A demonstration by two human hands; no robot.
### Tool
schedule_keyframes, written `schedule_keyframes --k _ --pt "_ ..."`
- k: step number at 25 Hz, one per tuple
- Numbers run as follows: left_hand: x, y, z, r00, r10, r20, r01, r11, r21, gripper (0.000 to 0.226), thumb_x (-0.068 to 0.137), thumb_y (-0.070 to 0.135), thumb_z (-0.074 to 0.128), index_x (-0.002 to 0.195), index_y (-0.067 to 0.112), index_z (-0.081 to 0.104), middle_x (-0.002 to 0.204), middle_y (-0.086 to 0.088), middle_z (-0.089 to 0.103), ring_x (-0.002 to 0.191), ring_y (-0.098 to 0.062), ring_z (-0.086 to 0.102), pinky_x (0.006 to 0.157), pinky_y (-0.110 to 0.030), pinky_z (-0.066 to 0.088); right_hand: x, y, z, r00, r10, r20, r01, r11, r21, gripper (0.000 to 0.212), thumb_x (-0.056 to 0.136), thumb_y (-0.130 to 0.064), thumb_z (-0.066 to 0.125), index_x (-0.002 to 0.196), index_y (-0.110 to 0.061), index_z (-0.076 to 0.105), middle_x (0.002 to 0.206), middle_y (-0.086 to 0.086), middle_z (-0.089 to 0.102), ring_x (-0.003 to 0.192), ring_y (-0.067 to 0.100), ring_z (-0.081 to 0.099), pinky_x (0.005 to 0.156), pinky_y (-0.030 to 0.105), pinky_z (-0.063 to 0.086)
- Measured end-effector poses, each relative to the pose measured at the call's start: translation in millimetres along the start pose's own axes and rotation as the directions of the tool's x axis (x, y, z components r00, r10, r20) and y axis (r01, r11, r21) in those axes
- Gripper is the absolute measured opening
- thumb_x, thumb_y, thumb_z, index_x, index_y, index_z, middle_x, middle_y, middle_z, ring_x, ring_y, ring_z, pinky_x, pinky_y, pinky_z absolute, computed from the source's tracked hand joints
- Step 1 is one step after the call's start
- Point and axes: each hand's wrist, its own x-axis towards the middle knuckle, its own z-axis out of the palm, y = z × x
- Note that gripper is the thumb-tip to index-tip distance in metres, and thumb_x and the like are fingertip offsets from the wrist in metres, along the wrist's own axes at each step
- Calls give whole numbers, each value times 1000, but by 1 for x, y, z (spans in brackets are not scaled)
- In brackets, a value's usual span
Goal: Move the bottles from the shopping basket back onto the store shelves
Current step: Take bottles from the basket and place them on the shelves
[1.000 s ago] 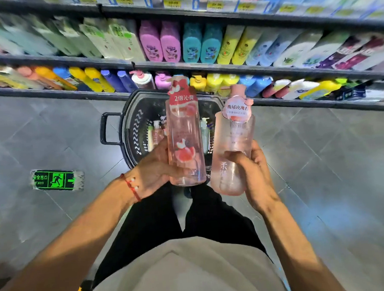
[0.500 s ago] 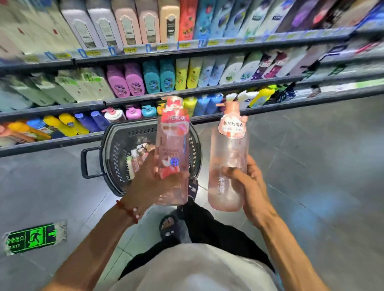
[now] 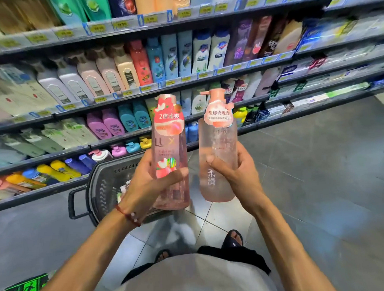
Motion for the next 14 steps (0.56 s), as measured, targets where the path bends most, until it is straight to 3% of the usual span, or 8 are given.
schedule_keyframes --k 5,11,14 --pt "37 22 87 994 51 -93 -54 998 -36 67 67 10 91 124 19 57 107 -2 76 97 -20 74 79 -32 61 29 -42 -87 994 -94 60 97 995 -39 48 87 -7 79 130 -10 60 105 -4 77 92 5 75 74 18 57" --pt "86 44 183 984 123 -130 -126 992 -20 70 68 13 92 126 14 55 104 2 76 95 -15 73 79 -27 60 74 -86 -188 984 -160 80 168 980 -103 42 88 -9 79 126 -11 62 112 4 77 98 12 75 81 22 58" --pt "119 62 214 979 155 -134 -157 988 -4 74 62 26 93 125 13 56 108 1 76 97 -14 72 82 -28 60 101 -108 -221 980 -187 67 193 975 -107 38 89 -7 77 124 -9 63 106 1 78 92 7 74 80 19 57"
